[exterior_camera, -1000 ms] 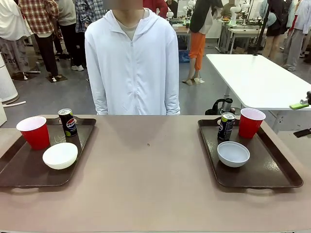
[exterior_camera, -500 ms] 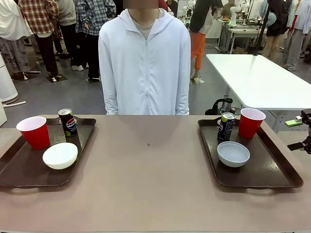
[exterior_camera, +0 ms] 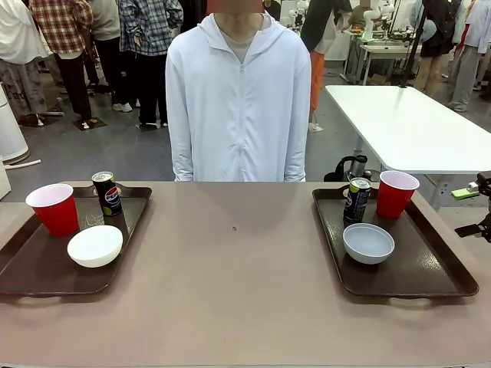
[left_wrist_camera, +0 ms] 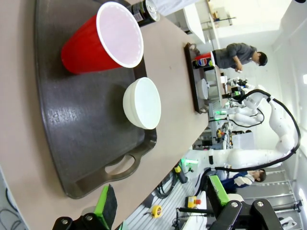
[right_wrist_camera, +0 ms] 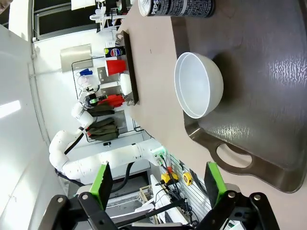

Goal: Prepare tableware on both trays.
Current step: Pick up a Picnic Bowl from the table and place it on a Handle tray.

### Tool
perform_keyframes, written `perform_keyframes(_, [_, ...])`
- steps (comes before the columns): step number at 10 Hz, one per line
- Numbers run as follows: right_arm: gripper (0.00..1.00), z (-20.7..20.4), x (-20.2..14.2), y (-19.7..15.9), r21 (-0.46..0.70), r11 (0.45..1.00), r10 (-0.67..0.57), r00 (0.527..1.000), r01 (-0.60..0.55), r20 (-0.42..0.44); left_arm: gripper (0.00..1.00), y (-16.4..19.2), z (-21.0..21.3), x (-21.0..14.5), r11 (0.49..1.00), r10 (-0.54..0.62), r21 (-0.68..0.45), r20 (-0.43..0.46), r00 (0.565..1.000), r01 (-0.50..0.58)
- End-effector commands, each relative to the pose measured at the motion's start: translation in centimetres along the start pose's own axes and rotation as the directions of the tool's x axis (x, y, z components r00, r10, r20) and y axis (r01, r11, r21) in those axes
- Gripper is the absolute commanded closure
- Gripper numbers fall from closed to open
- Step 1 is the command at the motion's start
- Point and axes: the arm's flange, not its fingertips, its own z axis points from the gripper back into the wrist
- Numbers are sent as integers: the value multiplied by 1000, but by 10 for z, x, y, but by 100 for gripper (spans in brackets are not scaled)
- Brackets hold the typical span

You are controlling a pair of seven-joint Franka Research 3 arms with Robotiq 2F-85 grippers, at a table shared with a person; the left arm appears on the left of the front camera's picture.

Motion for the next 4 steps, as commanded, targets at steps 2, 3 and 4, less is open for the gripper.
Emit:
perform_keyframes(2, [0, 1, -2, 4, 0, 1000, -14, 1000, 14, -7, 0, -4, 2, 2, 1000, 18, -15, 16, 1000, -18])
perform_keyframes(3, [0, 1, -2, 4, 0, 1000, -14, 1000, 14, -7, 0, -4, 2, 2, 1000, 18, -15, 16, 1000, -18])
perform_keyframes(4, [0, 1, -2, 4, 0, 1000, -14, 1000, 14, -7, 0, -4, 2, 2, 1000, 18, -15, 16, 1000, -18])
